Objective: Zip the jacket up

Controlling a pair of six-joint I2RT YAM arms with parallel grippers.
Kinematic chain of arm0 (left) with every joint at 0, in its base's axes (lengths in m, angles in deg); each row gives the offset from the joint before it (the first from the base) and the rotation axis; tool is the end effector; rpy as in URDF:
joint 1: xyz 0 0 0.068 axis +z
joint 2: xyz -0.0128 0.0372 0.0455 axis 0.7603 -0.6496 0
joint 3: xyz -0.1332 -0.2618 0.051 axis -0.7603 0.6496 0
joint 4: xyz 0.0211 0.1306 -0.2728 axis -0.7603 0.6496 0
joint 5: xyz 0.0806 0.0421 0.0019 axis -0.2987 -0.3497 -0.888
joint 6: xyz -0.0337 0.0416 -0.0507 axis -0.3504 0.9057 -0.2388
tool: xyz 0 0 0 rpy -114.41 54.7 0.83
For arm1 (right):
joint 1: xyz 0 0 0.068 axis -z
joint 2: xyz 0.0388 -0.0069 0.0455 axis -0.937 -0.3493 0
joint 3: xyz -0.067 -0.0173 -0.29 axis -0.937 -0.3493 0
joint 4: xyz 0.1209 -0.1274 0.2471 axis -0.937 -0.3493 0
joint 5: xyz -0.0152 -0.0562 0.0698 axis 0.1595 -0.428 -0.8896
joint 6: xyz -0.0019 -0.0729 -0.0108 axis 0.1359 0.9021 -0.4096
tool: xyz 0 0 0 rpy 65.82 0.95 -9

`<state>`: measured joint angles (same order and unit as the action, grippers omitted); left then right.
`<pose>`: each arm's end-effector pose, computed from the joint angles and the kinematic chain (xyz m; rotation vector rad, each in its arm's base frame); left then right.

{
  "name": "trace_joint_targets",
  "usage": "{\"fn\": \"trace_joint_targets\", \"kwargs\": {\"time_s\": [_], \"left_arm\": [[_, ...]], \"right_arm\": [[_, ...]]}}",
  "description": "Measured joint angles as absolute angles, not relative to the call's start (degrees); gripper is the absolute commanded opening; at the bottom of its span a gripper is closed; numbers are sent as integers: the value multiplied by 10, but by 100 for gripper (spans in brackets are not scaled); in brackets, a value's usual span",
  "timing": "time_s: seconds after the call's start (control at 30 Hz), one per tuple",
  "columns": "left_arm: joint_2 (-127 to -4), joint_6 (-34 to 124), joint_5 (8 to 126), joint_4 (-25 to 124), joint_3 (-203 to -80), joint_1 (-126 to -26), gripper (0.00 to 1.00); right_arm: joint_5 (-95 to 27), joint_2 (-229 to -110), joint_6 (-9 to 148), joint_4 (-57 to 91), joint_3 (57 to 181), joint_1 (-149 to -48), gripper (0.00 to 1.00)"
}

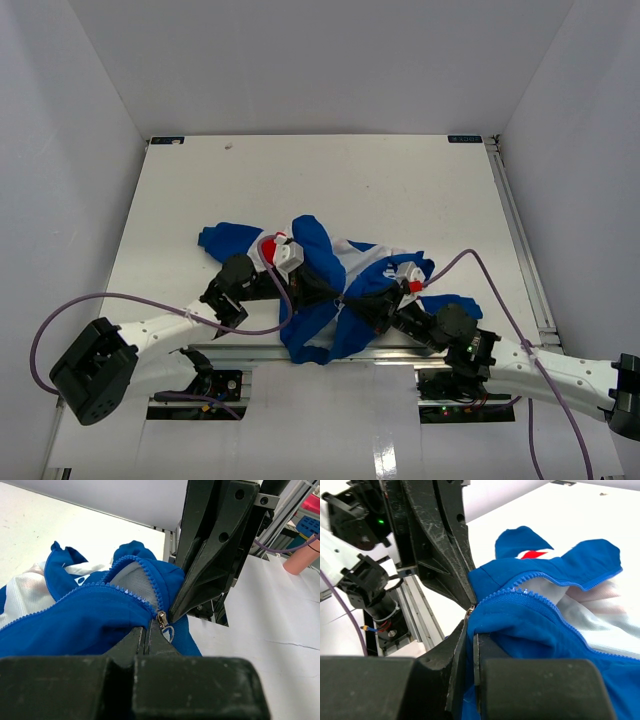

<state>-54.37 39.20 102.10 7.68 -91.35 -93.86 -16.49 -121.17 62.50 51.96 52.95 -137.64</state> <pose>0.1621 -0.2178 0.2293 1.0141 1.4065 -1.3995 0.0833 0.1792 0.2368 -0.5334 1.3681 1.0633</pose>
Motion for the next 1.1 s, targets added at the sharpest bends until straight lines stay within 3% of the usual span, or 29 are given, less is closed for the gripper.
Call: {"fn": "trace_joint_targets", "kwargs": {"time_s": [0.33, 0.57, 0.8, 1.1], "left_arm": [[-548, 326, 954, 161, -934, -949, 0], [-554, 284, 950, 227, -947, -959, 0], [-563, 263, 958, 262, -955, -951, 0], [-596, 238, 984, 265, -959, -925, 0]], "right_arm": [[-92, -1243, 628, 435, 583, -1367, 43], [-44, -1253, 647, 274, 712, -1364, 61], [-20, -1252, 653, 127, 819, -1363, 65], [-5, -1420, 728, -12, 938, -1385, 65]]}}
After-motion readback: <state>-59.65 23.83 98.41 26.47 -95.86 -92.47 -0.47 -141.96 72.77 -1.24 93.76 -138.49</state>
